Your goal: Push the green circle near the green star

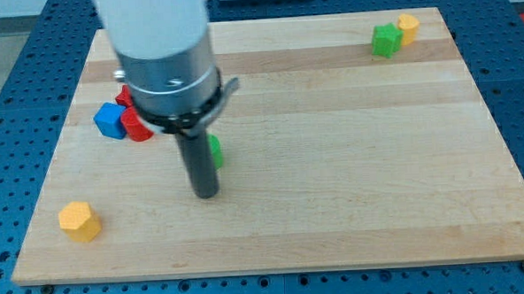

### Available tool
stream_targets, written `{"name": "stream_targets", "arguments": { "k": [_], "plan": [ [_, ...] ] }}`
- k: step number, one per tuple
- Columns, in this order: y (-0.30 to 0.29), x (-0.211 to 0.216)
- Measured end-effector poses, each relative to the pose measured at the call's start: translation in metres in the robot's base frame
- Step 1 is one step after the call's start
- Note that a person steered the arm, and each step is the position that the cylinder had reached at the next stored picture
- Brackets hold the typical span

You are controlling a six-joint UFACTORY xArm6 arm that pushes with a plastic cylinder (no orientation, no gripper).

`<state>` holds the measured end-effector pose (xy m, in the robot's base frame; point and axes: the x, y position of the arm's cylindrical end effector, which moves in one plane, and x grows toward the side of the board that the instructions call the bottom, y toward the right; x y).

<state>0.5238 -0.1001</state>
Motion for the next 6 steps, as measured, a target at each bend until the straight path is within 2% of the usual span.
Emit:
{"name": "stream_targets", "arguments": {
  "k": [1,3,4,6],
  "plan": [
    [-0.011,-0.014],
    [0.003,-0.068],
    [0.028,-0.084],
    [0.089,-0.087]
  ]
}}
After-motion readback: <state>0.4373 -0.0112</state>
